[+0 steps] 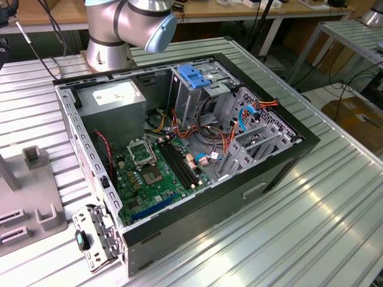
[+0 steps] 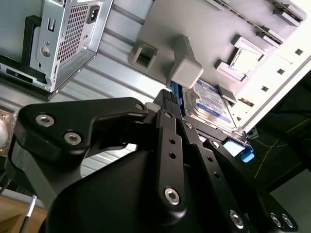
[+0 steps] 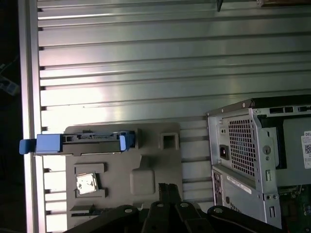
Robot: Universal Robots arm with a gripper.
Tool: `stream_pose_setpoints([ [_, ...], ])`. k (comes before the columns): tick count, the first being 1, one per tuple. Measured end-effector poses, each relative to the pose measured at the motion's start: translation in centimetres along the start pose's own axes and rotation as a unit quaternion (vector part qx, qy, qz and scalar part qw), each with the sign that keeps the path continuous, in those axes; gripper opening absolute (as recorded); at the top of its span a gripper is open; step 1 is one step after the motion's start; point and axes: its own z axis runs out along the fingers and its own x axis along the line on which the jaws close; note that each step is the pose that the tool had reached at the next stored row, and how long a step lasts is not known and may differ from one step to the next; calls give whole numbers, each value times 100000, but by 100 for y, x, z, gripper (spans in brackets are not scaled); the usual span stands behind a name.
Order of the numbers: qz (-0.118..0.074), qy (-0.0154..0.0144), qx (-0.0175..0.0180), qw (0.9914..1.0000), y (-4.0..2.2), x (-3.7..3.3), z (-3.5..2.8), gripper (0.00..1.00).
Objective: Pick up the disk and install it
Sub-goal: 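Reach for the disk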
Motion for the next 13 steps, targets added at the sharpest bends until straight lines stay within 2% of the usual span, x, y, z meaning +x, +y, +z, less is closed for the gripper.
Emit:
stream_pose_setpoints([
  [7,4,1,2,100000,120,9,5,11],
  [13,1,1,1,100000,151,12,7,11],
])
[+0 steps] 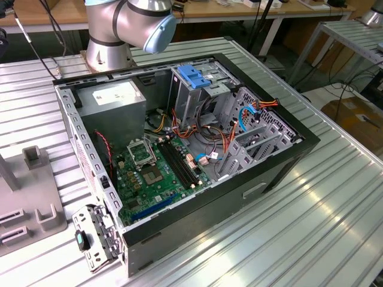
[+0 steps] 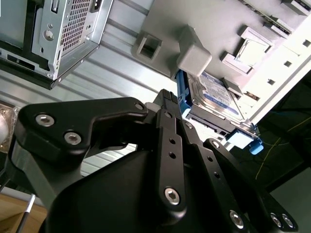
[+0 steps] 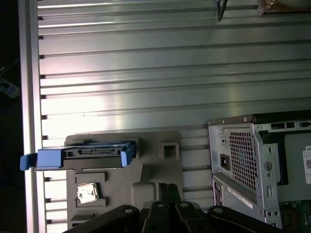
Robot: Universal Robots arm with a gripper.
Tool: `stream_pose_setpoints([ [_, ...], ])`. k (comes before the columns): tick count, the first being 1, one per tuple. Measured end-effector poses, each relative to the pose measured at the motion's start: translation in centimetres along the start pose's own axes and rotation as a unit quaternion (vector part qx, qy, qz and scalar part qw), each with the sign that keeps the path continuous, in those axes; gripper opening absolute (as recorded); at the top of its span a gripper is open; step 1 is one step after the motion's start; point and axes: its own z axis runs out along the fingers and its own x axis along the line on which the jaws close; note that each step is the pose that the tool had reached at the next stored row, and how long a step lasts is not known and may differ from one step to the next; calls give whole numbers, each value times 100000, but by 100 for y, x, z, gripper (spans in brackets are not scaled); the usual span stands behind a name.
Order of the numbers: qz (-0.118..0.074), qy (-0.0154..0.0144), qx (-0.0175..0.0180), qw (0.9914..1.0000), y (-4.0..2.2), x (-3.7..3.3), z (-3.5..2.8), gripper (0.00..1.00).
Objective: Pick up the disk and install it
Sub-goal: 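Reach for the disk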
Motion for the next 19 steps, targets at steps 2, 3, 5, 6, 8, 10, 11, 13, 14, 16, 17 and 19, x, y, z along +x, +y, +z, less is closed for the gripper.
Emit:
stream_pose_setpoints([
  [2,0,-2,-2,100000,0,0,0,11],
  [3,0,-2,-2,100000,0,0,0,11],
  [5,0,-3,-1,100000,1,0,0,11],
  [6,0,-2,-2,100000,1,0,0,11],
  [8,0,-3,-1,100000,1,1,0,11],
  [10,8,-5,0,100000,1,10,0,11],
  [11,4,-5,0,100000,0,17,0,11],
  [13,-1,-14,-2,100000,-2,37,-1,11],
  [14,-2,-26,-5,100000,-3,58,-2,11],
  [16,-2,-55,-6,100000,-6,92,-2,11],
  [17,-4,-72,-8,100000,-7,112,-3,11],
  [19,-6,-88,-7,100000,-9,134,-4,11],
])
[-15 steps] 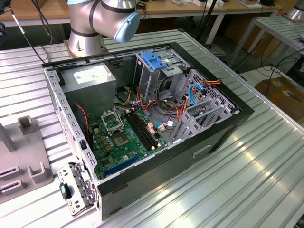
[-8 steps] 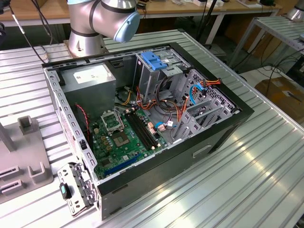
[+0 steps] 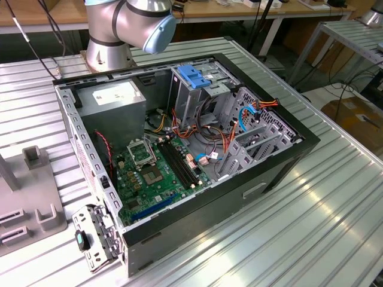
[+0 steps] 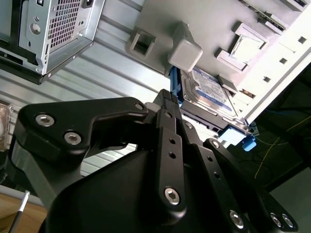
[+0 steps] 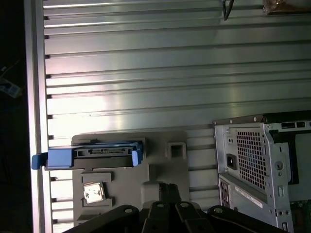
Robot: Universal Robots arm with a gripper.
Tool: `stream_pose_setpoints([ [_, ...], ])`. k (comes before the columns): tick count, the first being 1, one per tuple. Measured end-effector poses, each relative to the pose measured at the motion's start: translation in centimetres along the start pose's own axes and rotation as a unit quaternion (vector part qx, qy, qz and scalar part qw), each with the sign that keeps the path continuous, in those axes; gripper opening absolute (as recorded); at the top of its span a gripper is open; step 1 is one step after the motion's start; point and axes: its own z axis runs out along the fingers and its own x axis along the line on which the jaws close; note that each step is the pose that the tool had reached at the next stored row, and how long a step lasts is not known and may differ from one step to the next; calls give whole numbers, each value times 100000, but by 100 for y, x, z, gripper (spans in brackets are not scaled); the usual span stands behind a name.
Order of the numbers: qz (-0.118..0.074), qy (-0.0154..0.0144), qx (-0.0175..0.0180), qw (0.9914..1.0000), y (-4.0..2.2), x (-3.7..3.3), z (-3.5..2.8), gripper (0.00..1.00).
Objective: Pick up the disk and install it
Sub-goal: 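Reach for the disk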
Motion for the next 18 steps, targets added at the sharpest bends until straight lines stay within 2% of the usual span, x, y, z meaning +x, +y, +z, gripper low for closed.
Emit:
stream_pose_setpoints([
  [6,-1,-27,-4,100000,-3,46,-1,11],
  [18,5,-24,-2,100000,-4,60,-2,11],
])
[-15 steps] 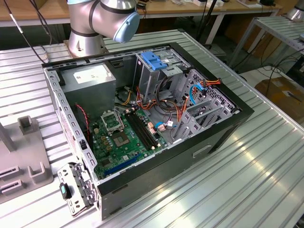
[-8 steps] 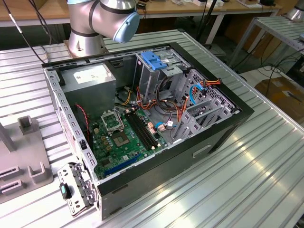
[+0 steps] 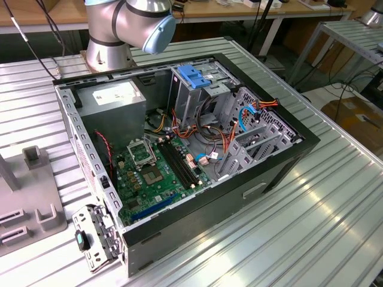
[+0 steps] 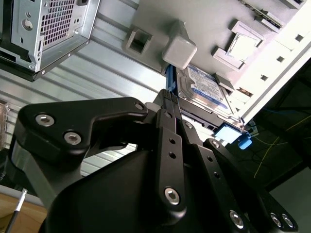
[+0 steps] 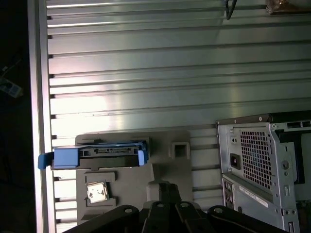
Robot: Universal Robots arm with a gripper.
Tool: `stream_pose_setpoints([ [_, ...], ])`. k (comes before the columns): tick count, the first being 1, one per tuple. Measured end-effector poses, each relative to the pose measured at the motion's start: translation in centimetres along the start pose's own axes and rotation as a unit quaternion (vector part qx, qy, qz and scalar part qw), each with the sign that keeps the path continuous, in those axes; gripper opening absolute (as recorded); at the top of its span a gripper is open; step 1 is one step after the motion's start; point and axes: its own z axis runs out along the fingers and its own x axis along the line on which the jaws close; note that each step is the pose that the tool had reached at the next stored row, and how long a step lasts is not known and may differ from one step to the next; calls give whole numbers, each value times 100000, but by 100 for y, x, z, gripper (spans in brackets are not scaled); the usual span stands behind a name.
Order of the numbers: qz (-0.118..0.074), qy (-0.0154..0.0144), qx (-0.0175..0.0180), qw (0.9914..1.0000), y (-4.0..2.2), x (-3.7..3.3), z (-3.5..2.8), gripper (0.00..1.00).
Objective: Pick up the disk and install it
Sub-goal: 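Reach for the disk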
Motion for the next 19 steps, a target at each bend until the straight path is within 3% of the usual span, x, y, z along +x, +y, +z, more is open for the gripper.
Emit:
stream_pose_setpoints([
  [19,-6,-33,-3,100000,-18,235,-7,11],
])
